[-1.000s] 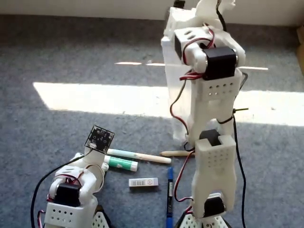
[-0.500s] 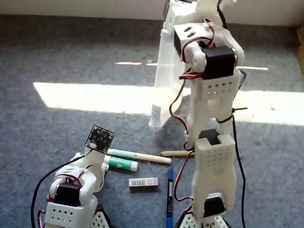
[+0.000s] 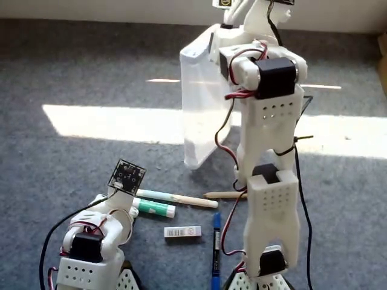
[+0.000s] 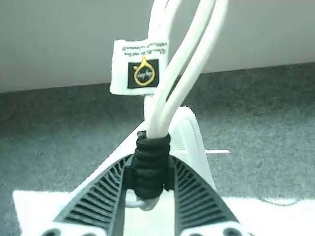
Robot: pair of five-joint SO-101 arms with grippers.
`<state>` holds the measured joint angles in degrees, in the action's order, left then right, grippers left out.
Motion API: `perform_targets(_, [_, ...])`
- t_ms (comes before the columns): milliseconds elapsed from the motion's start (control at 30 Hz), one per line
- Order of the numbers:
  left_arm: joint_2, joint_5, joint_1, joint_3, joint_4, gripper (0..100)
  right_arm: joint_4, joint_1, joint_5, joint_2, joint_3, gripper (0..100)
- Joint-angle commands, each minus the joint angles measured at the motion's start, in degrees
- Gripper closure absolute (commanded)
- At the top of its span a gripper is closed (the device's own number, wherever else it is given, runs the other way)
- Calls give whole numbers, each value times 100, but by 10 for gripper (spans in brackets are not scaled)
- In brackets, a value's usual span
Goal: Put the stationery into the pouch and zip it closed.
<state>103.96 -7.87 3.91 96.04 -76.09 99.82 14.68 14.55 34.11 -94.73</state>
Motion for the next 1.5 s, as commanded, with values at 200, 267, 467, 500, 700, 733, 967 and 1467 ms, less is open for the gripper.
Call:
perform_targets(200, [13,70,-13,110,-35,994,136,22,-9,-892,-611,994])
perform_targets(267, [13,70,-13,110,-35,994,136,22,-193,-998,-611,994])
perform_targets(467, [13,70,-13,110,-35,994,145,22,-466,-1174,-602,994])
perform_targets(500, [13,70,-13,110,-35,994,145,22,-466,-1182,-602,995])
perform_targets(700, [13,70,-13,110,-35,994,154,-13,-475,-1182,-602,995])
perform_targets(733, [13,70,-13,110,-35,994,154,-57,-475,-1182,-602,995])
perform_targets(967, [13,70,-13,110,-35,994,145,-224,-484,-1701,699,995])
perform_targets(1467, [13,70,-13,110,-35,994,119,-233,-457,-4136,4857,995])
